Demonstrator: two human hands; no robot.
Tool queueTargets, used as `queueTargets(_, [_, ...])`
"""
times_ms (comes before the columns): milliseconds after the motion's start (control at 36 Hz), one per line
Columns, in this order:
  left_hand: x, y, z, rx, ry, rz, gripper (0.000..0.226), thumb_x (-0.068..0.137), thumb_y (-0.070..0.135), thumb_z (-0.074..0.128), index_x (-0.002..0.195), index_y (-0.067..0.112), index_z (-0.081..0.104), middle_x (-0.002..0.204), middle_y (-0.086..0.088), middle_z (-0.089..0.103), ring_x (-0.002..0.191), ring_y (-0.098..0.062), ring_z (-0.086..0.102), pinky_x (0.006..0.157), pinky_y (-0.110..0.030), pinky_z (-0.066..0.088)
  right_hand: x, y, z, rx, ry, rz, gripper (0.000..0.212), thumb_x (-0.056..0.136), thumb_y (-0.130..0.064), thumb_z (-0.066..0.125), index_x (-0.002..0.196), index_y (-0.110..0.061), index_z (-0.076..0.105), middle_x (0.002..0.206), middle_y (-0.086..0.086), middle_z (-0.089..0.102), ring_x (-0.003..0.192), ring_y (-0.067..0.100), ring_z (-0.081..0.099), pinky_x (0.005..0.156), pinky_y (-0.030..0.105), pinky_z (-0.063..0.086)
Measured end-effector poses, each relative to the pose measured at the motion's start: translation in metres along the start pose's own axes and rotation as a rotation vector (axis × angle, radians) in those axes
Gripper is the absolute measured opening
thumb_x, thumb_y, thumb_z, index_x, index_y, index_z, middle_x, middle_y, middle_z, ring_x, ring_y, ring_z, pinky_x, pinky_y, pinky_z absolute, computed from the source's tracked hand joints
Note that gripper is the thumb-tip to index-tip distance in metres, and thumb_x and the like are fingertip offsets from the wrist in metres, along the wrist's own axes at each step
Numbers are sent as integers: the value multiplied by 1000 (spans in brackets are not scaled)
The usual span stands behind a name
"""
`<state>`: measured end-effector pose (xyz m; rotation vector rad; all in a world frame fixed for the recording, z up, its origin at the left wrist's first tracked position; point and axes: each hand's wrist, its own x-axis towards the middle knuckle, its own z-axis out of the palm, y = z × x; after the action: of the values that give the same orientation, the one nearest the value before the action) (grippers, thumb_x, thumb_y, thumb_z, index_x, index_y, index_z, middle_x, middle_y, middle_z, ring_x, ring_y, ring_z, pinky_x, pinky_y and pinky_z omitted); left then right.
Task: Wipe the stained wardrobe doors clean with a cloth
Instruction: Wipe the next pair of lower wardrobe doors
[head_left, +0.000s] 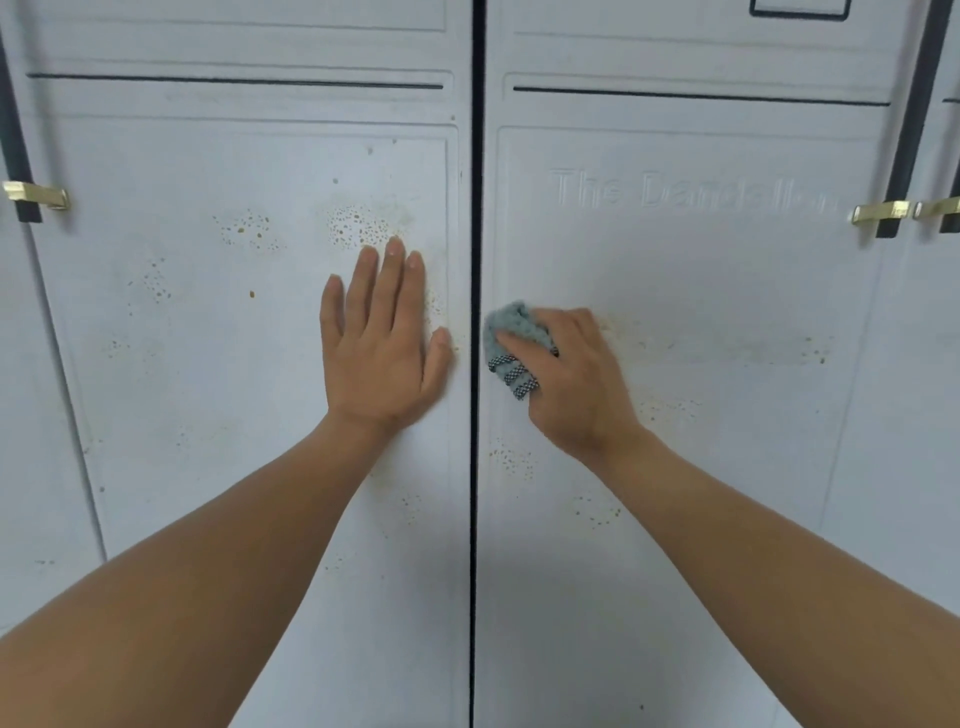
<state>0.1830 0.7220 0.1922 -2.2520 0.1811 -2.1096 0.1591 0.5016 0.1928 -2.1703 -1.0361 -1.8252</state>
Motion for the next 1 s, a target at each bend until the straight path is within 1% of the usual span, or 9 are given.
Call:
queueTargets(56, [0, 0, 0, 11, 10, 4, 71, 103, 46, 30, 164, 9, 29, 172, -11, 24, 160, -29, 17, 128, -55, 14, -5, -7, 9, -9, 2, -14, 37, 83, -2, 61, 118, -4, 71, 115, 16, 64, 100, 30, 50, 81, 38, 51])
queueTargets(167, [0, 0, 1, 4, 13, 2, 71, 103, 46, 33, 164, 9, 27, 172, -11, 23, 161, -28, 15, 128, -56, 14, -33, -11, 15, 47, -310, -362, 32, 75, -4, 71, 107, -6, 73, 112, 16, 65, 97, 31, 53, 77, 43, 53])
queueTargets(222, [-1, -1, 1, 7, 23, 1, 71, 104, 46, 31, 164, 9, 28, 172, -11, 24, 160, -29, 17, 128, -56, 15, -34, -9, 10, 67, -338, -410, 35, 71, -1, 74, 105, -7, 74, 109, 15, 66, 95, 30, 53, 74, 40, 52])
queueTargets(361, [-1, -1, 1, 2, 23, 6, 71, 103, 45, 33, 164, 9, 28, 171, -11, 25, 160, -29, 17, 127, -56, 16, -25, -6, 6, 59, -110, -95, 35, 83, -9, 72, 118, -7, 72, 110, 14, 66, 94, 28, 54, 75, 36, 52])
queueTargets(472, [0, -1, 2, 7, 56, 4, 70, 102, 44, 36, 163, 10, 31, 170, -10, 29, 160, -28, 21, 126, -57, 18, -37, -6, 7, 41, -365, -434, 39, 74, -5, 76, 113, -9, 72, 113, 13, 65, 97, 29, 55, 75, 39, 53])
queueTargets(528, [-1, -1, 2, 2, 60, 1, 69, 101, 42, 38, 163, 11, 33, 170, -10, 30, 159, -28, 22, 126, -57, 19, -30, -1, -2, 40, -334, -382, 38, 75, -1, 74, 112, -9, 73, 110, 15, 65, 94, 30, 56, 71, 38, 53])
queueTargets(695, [-1, -1, 2, -12, 64, 0, 69, 101, 42, 37, 162, 11, 33, 170, -10, 30, 159, -28, 21, 126, -56, 19, 18, 32, -32, -7, 149, 146, 36, 86, -11, 52, 117, -6, 70, 113, 23, 58, 97, 39, 54, 73, 38, 51])
queueTargets(806, [-1, -1, 4, -3, 86, 3, 68, 101, 42, 38, 162, 11, 35, 169, -10, 32, 159, -28, 23, 126, -56, 20, 33, 51, -33, -89, 232, 387, 38, 78, 1, 57, 113, -8, 70, 117, 21, 57, 99, 40, 53, 80, 35, 44])
queueTargets(1000, [-2, -2, 4, 7, 92, 13, 68, 101, 42, 38, 162, 11, 34, 169, -11, 32, 158, -29, 24, 125, -57, 22, -16, 28, -19, -85, -34, 5, 32, 89, -10, 49, 108, -4, 75, 111, 19, 65, 100, 36, 55, 75, 44, 57])
